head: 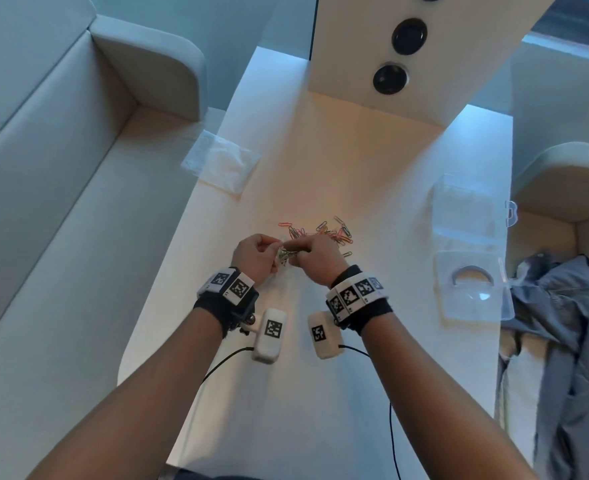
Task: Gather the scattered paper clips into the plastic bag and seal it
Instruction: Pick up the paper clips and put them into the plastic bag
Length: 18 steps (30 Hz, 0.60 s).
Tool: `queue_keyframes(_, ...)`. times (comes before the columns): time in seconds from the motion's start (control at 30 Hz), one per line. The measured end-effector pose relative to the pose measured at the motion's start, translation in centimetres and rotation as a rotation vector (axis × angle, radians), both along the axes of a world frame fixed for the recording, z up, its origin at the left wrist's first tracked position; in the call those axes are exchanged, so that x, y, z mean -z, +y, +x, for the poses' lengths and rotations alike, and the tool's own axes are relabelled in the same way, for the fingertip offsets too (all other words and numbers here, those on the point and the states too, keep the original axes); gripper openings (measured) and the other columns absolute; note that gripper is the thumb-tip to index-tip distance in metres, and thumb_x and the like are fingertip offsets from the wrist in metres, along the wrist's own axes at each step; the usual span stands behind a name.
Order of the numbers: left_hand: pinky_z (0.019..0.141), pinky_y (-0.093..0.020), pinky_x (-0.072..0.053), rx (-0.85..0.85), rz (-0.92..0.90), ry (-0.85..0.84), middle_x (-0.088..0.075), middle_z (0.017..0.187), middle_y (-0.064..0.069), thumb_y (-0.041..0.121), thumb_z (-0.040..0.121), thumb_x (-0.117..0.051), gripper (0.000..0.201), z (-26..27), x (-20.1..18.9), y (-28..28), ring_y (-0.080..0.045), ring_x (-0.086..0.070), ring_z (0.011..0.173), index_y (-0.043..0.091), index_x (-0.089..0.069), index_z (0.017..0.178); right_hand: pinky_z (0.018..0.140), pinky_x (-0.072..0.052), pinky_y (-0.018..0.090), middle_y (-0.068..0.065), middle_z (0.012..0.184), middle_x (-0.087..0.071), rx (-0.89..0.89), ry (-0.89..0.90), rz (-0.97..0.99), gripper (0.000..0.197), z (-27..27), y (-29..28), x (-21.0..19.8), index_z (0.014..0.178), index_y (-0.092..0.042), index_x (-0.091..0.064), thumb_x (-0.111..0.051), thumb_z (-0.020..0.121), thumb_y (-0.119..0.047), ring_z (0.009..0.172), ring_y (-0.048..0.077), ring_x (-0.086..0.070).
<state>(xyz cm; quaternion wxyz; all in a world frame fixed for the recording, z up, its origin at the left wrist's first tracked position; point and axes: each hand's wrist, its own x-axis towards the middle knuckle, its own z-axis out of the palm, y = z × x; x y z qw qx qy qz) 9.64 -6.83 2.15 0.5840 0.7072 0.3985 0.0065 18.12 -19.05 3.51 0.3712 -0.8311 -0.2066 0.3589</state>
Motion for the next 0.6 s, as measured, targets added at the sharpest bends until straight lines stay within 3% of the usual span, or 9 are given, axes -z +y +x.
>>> queue_keyframes(0.1,0.051,-0.022,-0.049,0.023,0.006,-0.004,-0.066,0.068,-0.002,0.016,0.093,-0.061,0.010,0.0,-0.2,-0.2,-0.012,-0.059,0.050,0.009,-0.067,0.094,0.092,-0.053,0.027,0.006,0.106,-0.074,0.023,-0.173,-0.032,0.026,-0.5,0.4,-0.6,0.106,-0.009,-0.074,-0.065,0.084,0.000,0.097,0.016,-0.067)
queue_keyframes(0.23,0.049,-0.019,-0.049,0.043,-0.001,-0.006,-0.065,0.066,0.001,0.016,0.094,-0.061,0.009,0.0,-0.4,-0.4,-0.012,-0.058,0.051,0.009,-0.067,0.095,0.088,-0.055,0.032,0.003,0.086,-0.076,-0.040,-0.301,-0.090,0.009,-0.9,0.7,-0.4,0.085,-0.012,-0.079,-0.071,0.082,-0.010,0.080,0.013,-0.068)
queue_keyframes(0.33,0.051,-0.021,-0.050,0.040,-0.008,-0.014,-0.065,0.067,0.001,0.016,0.094,-0.060,0.010,0.1,-0.5,-0.4,-0.012,-0.058,0.051,0.008,-0.068,0.095,0.094,-0.050,0.035,0.003,0.087,-0.075,-0.252,-0.287,-0.143,0.022,-0.8,0.8,-0.8,0.087,-0.012,-0.079,-0.058,0.087,-0.006,0.083,0.016,-0.065)
queue_keyframes(0.4,0.050,-0.021,-0.050,0.040,-0.002,-0.025,-0.066,0.066,0.001,0.015,0.093,-0.060,0.010,0.2,-0.5,-0.3,-0.012,-0.057,0.050,0.009,-0.068,0.094,0.090,-0.053,0.033,0.005,0.089,-0.076,-0.279,-0.234,-0.102,0.025,-0.4,0.5,-1.1,0.089,-0.011,-0.079,-0.057,0.086,-0.001,0.085,0.018,-0.067)
queue_keyframes(0.47,0.051,-0.022,-0.051,0.043,0.006,-0.036,-0.066,0.066,0.002,0.016,0.094,-0.060,0.009,0.2,-0.6,-0.1,-0.012,-0.057,0.051,0.011,-0.068,0.093,0.082,-0.058,0.032,0.005,0.084,-0.076,-0.160,-0.160,0.016,0.020,0.1,0.2,-1.2,0.087,-0.011,-0.079,-0.063,0.082,-0.001,0.080,0.018,-0.071)
queue_keyframes(0.53,0.058,-0.031,-0.054,0.024,-0.010,-0.042,-0.066,0.067,0.001,0.017,0.094,-0.060,0.009,0.2,-0.7,0.3,-0.014,-0.057,0.053,0.012,-0.067,0.092,0.075,-0.061,0.030,0.006,0.082,-0.076,0.066,-0.033,0.163,0.016,0.8,-0.3,-1.1,0.088,-0.010,-0.078,-0.066,0.082,-0.001,0.074,0.017,-0.073)
queue_keyframes(0.6,0.066,-0.039,-0.055,-0.007,-0.054,-0.043,-0.066,0.069,-0.001,0.018,0.094,-0.059,0.012,-0.2,-0.7,1.2,-0.018,-0.056,0.056,0.010,-0.068,0.095,0.075,-0.060,0.025,0.004,0.088,-0.075,0.231,-0.113,0.211,0.017,2.3,-0.9,-0.5,0.091,-0.011,-0.077,-0.064,0.084,-0.003,0.076,0.014,-0.073)
